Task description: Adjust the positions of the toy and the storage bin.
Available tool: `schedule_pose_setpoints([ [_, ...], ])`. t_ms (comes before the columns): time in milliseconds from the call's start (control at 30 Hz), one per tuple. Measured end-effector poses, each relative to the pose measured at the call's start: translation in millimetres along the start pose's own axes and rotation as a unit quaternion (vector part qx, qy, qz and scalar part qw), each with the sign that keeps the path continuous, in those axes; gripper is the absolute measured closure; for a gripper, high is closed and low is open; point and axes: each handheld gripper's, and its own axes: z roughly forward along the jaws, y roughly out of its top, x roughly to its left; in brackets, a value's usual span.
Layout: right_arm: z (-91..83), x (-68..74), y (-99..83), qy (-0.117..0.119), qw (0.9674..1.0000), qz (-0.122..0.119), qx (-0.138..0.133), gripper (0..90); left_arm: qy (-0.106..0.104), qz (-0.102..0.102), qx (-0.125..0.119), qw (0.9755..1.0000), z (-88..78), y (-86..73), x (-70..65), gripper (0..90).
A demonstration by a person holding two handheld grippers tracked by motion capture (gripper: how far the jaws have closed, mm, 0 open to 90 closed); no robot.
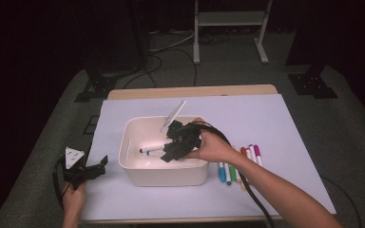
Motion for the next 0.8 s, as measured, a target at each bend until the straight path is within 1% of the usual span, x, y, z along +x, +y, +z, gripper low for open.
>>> schedule_pose_setpoints([
  [100, -17.8, -1.9, -7.0, -0.007, 0.9998, 0.008, -0.019, 60.9, 0.001, 0.000, 0.000, 1.0000, 0.0, 0.0, -0.3, 0.0],
  [267, -40.6, -3.9, -19.9, -0.023, 0.9987, 0.020, -0.040, 58.0, 0.001, 0.000, 0.000, 1.0000, 0.0, 0.0, -0.1, 0.0],
  [300, -46.7, -4.2, -24.2, -0.028, 0.9983, 0.024, -0.044, 57.8, 0.001, 0.000, 0.001, 1.0000, 0.0, 0.0, 0.1, 0.0],
  [433, -64.0, -6.5, -38.0, -0.039, 0.9970, 0.029, -0.060, 56.0, 0.001, 0.001, 0.001, 1.0000, 0.0, 0.0, 0.0, 0.0],
  [533, -77.2, -8.0, -51.2, -0.050, 0.9957, 0.038, -0.069, 55.2, 0.002, 0.001, 0.000, 1.0000, -0.1, -0.1, -0.2, 0.0],
  [567, -83.1, -8.8, -58.3, -0.057, 0.9948, 0.043, -0.072, 55.1, 0.002, 0.001, -0.001, 1.0000, -0.1, -0.1, -0.2, 0.0],
  [667, -92.6, -10.6, -71.0, -0.066, 0.9935, 0.051, -0.078, 54.6, 0.002, 0.000, -0.001, 1.0000, 0.0, -0.1, -0.3, 0.0],
  [700, -97.4, -10.7, -77.5, -0.070, 0.9925, 0.061, -0.080, 54.6, 0.002, 0.000, -0.001, 1.0000, 0.0, -0.1, -0.3, 0.0],
  [800, -106.6, -12.7, -93.0, -0.079, 0.9901, 0.075, -0.089, 54.5, 0.003, 0.000, -0.001, 1.0000, 0.0, -0.1, -0.3, 0.0],
])
